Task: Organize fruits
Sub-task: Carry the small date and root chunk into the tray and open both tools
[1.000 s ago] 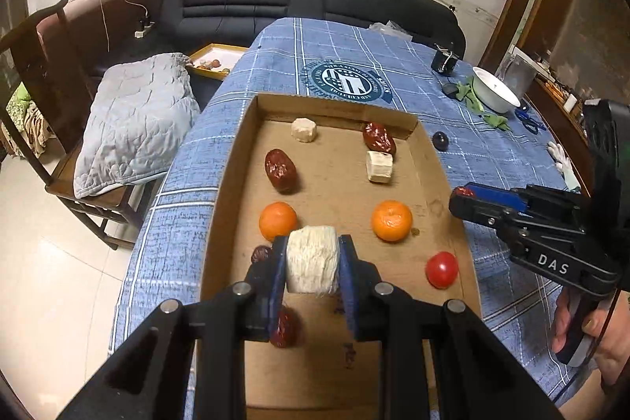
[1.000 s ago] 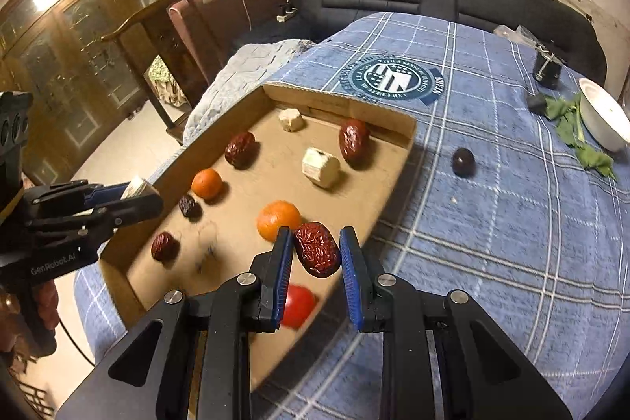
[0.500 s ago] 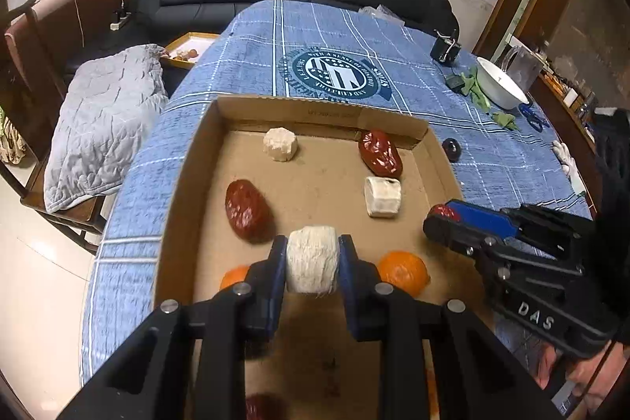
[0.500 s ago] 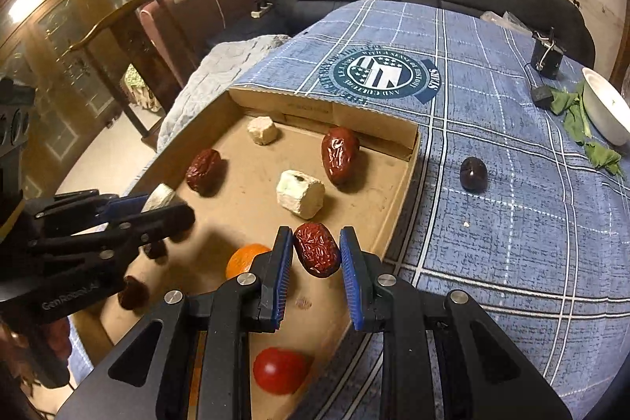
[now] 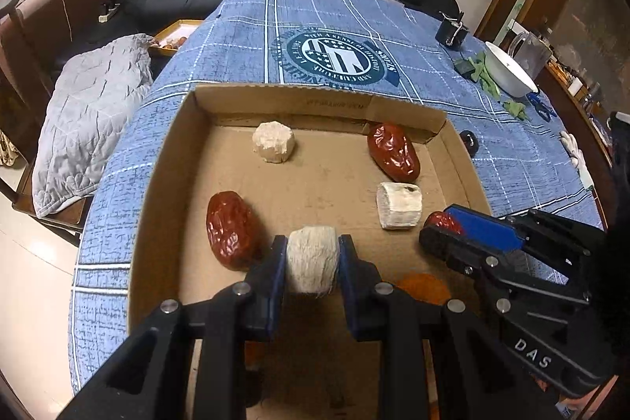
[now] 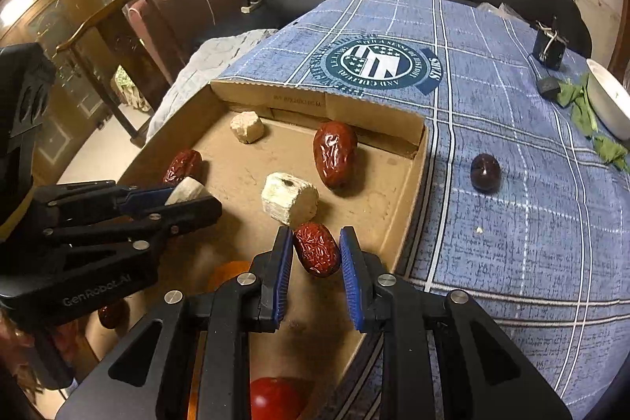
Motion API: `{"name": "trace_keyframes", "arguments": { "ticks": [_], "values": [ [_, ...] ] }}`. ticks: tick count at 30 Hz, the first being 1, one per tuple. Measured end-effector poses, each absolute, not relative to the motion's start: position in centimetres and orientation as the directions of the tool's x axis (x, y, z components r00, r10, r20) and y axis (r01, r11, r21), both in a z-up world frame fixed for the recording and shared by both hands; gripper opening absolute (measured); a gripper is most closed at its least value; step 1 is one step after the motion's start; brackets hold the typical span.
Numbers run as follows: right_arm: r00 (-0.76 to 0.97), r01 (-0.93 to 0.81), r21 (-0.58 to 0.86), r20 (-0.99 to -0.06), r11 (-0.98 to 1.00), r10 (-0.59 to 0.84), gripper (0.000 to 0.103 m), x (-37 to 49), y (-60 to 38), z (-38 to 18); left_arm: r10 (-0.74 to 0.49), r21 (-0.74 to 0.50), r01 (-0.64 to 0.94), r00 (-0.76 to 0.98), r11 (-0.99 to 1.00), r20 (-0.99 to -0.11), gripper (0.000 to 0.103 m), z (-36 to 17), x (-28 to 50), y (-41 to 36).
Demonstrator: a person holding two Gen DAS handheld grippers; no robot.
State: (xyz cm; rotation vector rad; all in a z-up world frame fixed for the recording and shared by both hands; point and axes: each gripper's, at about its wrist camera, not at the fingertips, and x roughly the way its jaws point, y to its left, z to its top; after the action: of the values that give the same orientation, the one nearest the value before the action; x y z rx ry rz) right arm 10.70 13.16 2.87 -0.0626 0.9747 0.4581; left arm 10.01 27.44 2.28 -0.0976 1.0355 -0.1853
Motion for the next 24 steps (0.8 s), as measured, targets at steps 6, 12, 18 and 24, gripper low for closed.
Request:
{"name": "trace_keyframes", "arguments": {
  "ticks": [6, 12, 18, 24],
  "values": [
    [0.488, -0.416, 0.118, -0.807, 0.901, 0.332, 0.024, 10.64, 13.71, 2.65, -0.195, -0.161, 0.110, 0.499, 0.981, -0.844, 0.028, 2.10, 10.28, 27.39],
    [0.498, -0.428, 0.091, -0.806, 0.899, 0.318, 0.024, 10.55, 14.12, 2.48, -0.187, -0.151, 0.112, 0.504, 0.982, -0.843, 0.028, 2.09, 10.27, 27.34],
    [0.491, -0.439, 0.093, -0.808, 0.894, 0.325, 0.025, 10.55, 14.06, 2.47, -0.182, -0.154, 0.097, 0.501, 0.983, -0.846, 0.031, 2.19, 10.09, 27.52],
    [0.493, -0.426, 0.092, -0.810, 0.900, 0.317, 0.026, 10.10, 13.38, 2.80, -0.177, -0.155, 0.086, 0.517, 0.984, -0.837, 0.035, 2.88, 9.39, 27.81]
  ]
}}
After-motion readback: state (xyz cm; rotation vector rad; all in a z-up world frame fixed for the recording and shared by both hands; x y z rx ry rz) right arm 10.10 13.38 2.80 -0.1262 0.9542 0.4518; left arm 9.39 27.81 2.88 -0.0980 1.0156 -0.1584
